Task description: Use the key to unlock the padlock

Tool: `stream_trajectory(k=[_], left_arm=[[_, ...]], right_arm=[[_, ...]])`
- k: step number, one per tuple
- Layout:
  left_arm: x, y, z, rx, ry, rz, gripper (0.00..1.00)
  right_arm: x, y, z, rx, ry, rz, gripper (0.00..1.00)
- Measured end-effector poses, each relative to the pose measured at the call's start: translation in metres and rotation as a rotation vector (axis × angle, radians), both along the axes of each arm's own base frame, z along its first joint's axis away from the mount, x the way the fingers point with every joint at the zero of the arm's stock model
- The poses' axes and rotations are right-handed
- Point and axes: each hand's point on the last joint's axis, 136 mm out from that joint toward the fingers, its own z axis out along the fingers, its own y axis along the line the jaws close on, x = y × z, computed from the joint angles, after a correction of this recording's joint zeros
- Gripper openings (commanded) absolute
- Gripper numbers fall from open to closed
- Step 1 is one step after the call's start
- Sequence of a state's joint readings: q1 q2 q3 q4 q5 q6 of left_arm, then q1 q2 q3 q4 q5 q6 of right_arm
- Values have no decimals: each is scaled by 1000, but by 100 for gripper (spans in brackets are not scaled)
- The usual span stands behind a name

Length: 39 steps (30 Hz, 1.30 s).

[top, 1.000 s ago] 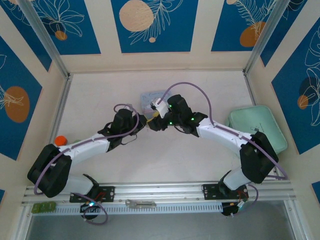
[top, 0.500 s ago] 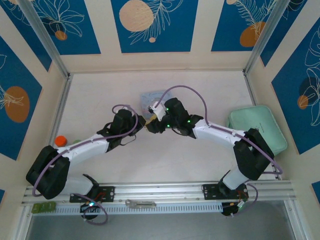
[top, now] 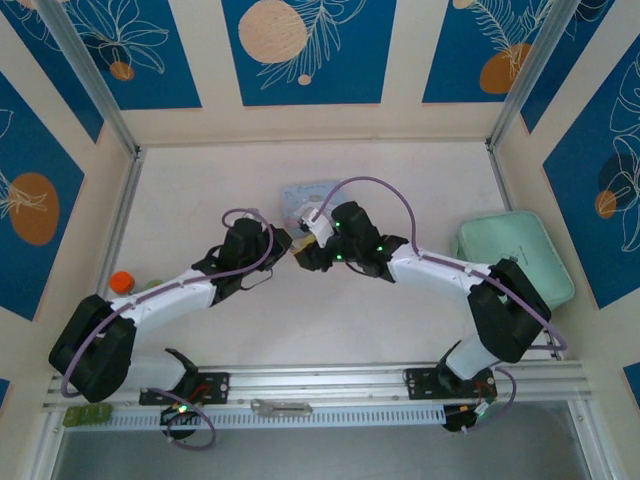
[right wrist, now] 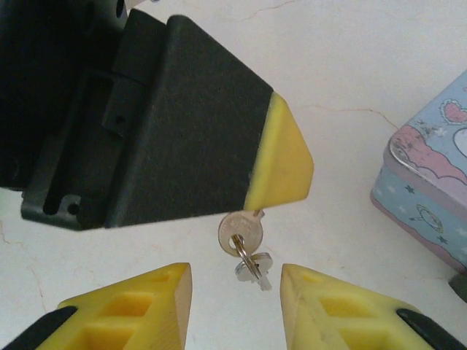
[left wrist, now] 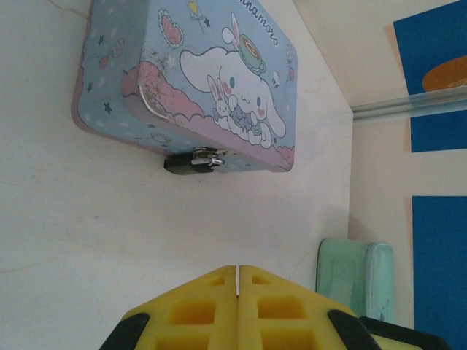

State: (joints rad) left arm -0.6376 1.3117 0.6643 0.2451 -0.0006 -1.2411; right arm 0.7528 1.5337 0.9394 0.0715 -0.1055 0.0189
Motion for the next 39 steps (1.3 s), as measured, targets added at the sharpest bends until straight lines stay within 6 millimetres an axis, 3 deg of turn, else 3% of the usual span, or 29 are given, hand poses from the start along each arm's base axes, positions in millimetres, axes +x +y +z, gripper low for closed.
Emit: stream_trajectory(k=[15, 21, 23, 25, 27, 31, 32, 34, 35, 37, 39], left_arm=[[-3, -3, -2, -36, 31, 11, 0], [-3, -1, -3, -39, 37, 26, 0], [-3, -1, -3, -39, 37, 26, 0], [-2, 0, -4, -34, 38, 32, 0], [-1, 3, -6, -27, 38, 47, 2], [0, 5, -7, -26, 38, 55, 20], [-1, 4, -6, -30, 40, 53, 29], [-1, 2, -3, -42, 33, 43, 63], [-3, 0, -1, -49, 29, 31, 71], [-4, -3, 6, -65, 16, 15, 80], [-5, -3, 13, -69, -6, 5, 81]], right_arm=[[8, 12, -5, 31, 25, 15, 22], [9, 13, -6, 29, 30, 16, 21], [10, 13, -6, 25, 25, 16, 16], [11, 13, -7, 19, 18, 16, 1], [11, 13, -8, 14, 12, 19, 0], [13, 13, -8, 13, 9, 20, 0], [14, 12, -8, 12, 8, 15, 0], [18, 9, -9, 12, 13, 3, 0], [20, 7, -8, 15, 12, -3, 0], [25, 2, -7, 27, 29, -19, 0], [29, -3, -6, 48, 56, -28, 0]])
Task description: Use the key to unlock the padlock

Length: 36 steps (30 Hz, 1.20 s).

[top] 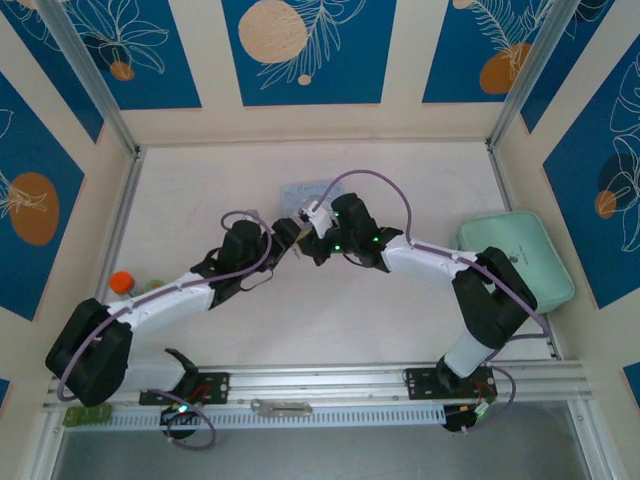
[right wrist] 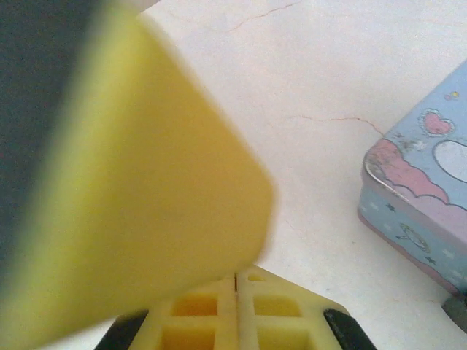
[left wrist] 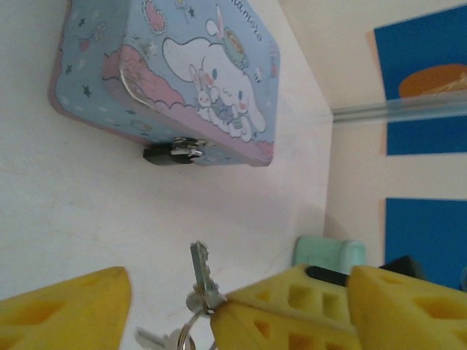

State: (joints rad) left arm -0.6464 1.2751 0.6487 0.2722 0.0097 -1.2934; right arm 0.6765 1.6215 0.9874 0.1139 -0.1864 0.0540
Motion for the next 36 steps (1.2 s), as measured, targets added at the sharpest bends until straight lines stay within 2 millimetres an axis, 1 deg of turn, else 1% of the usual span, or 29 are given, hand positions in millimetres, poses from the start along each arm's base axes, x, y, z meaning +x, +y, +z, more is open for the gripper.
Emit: stream_trajectory(k=[1, 6, 9, 11, 14, 19, 23, 26, 28, 32, 34, 36], left_arm=[[0, 1, 4, 2, -16, -4, 83], [3, 9, 31, 15, -128, -15, 82], [10, 11, 45, 10, -207, -31, 80], [12, 11, 50, 3, -248, -46, 76], [14, 4, 54, 5, -313, -97, 70], [14, -14, 59, 14, -418, -211, 55], [13, -27, 60, -16, -465, -284, 53], [11, -35, 61, -45, -487, -324, 49], [10, -38, 62, -60, -494, -341, 46], [7, -40, 70, -81, -525, -356, 34], [7, -40, 71, -84, -528, -355, 28], [8, -40, 72, -84, -531, -355, 25]], right_arm=[[2, -3, 2, 16, 17, -3, 0], [13, -20, 19, 146, 126, -16, 0], [13, -32, 30, 215, 181, -22, 0], [8, -36, 34, 234, 200, -20, 0], [-3, -36, 42, 253, 209, 3, 0], [-11, -36, 48, 271, 222, 21, 0], [-14, -37, 50, 279, 235, 21, 0], [-15, -37, 54, 291, 240, 22, 0], [-14, -38, 57, 301, 242, 23, 0], [-12, -39, 59, 313, 244, 17, 0], [-11, -40, 61, 319, 243, 20, 0], [-11, -40, 63, 327, 242, 24, 0]])
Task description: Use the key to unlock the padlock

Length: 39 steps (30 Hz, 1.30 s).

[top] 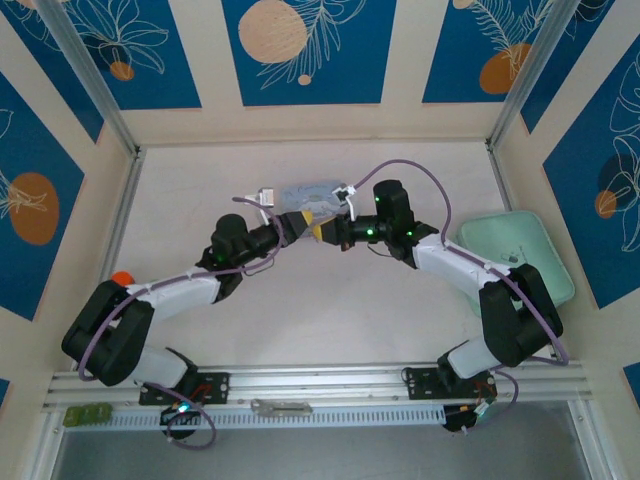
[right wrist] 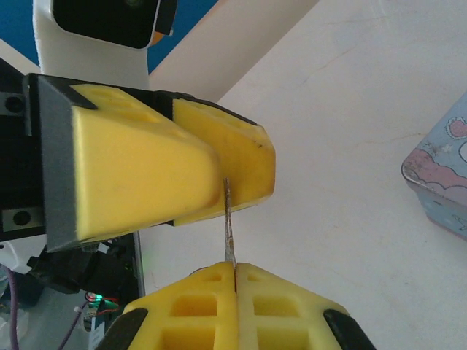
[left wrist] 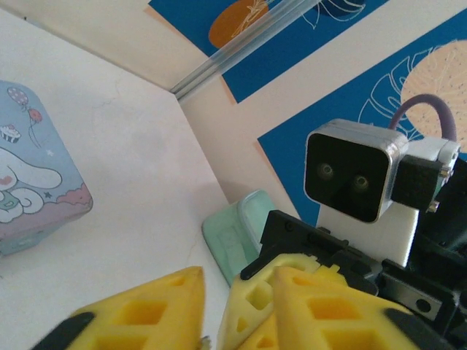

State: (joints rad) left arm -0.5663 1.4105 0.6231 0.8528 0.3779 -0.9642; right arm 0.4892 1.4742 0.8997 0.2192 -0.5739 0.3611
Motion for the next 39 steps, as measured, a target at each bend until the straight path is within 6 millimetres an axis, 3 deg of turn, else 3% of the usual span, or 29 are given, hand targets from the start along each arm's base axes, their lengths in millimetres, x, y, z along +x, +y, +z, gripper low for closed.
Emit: stream_trajectory(k=[5, 8, 9, 10, 13, 15, 19, 23, 39], left_arm=[[0, 0, 0, 0, 2, 1, 14], [0, 0, -1, 2, 5, 2, 0], [0, 0, -1, 5, 2, 1, 0], [0, 0, -1, 4, 4, 2, 0], [0, 0, -1, 5, 3, 1, 0], [0, 1, -1, 9, 4, 2, 0], [-2, 1, -1, 31, -6, -5, 0], [-2, -1, 3, 26, -17, -17, 0], [-2, -8, 14, -62, -15, -33, 0]], right_arm=[[-1, 1, 2, 9, 5, 6, 0], [-1, 1, 3, 14, 5, 7, 0], [0, 0, 3, 14, 5, 5, 0], [0, 0, 3, 14, 5, 3, 6], [1, -2, 4, 14, 7, -9, 44], [0, -8, 4, 12, -1, -34, 53], [1, -25, 15, 26, -29, -83, 53], [6, -28, 26, 66, -45, -94, 51], [4, -2, 20, 168, 38, -4, 35]])
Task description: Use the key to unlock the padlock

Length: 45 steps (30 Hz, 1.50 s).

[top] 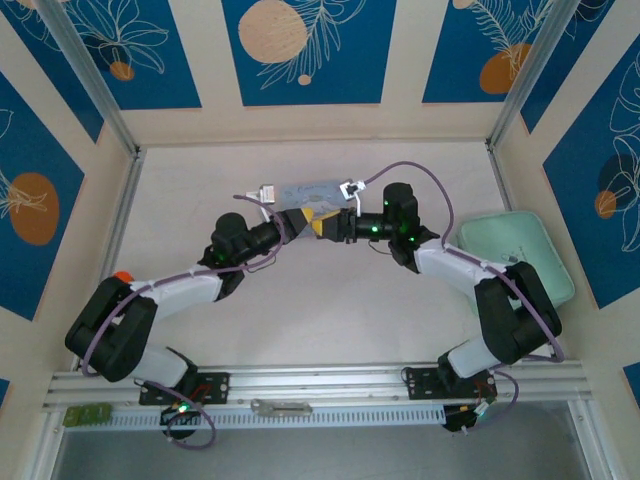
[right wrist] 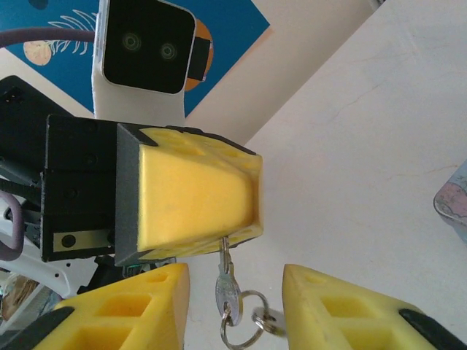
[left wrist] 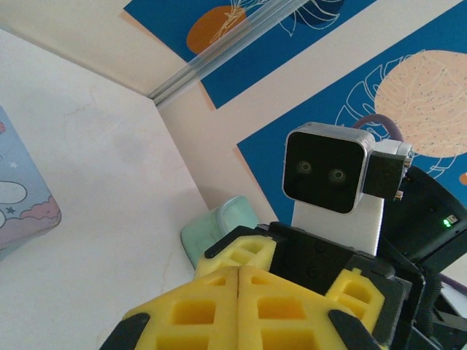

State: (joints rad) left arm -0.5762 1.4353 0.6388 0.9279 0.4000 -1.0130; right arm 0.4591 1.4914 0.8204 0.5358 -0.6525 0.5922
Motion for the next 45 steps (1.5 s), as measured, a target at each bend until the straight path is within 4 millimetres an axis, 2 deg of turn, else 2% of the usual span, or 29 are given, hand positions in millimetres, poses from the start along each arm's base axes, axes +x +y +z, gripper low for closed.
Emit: stream_trajectory(k=[6, 11, 16, 18, 19, 20, 22, 23, 24, 29, 32, 35, 39, 45], left_arm=[[0, 0, 5, -18, -9, 6, 0], [2, 1, 5, -21, -11, 20, 0], [3, 4, 2, -19, -6, 37, 0], [2, 4, 3, -21, -8, 38, 0], [2, 4, 3, -22, -8, 38, 6], [2, 4, 3, -22, -7, 39, 24], [2, 4, 3, -24, -4, 44, 77], [2, 5, 3, -23, -3, 50, 98], [2, 7, 3, -20, -3, 58, 100], [3, 21, 3, 52, -17, 133, 100], [8, 29, -9, 152, -18, 188, 94], [15, 30, -35, 260, 14, 207, 84], [26, 21, -86, 406, 98, 192, 71], [31, 2, -156, 575, 201, 160, 65]], right_arm=[[-2, 7, -5, 11, 24, 24, 32], [-4, 9, -4, 17, 29, 33, 20], [-5, 9, -4, 18, 31, 36, 0], [-5, 9, -4, 19, 34, 36, 0], [-5, 9, -4, 19, 36, 36, 0], [-4, 8, -4, 19, 36, 35, 0], [-4, 8, -4, 18, 33, 34, 0], [-4, 7, -5, 16, 32, 33, 0], [-3, 6, -6, 11, 31, 31, 0], [3, -8, -15, -45, 40, -20, 0], [7, -20, -19, -97, 37, -76, 0], [11, -35, -28, -168, 40, -146, 0], [17, -55, -45, -260, 67, -235, 0], [17, -86, -71, -327, 136, -324, 0]])
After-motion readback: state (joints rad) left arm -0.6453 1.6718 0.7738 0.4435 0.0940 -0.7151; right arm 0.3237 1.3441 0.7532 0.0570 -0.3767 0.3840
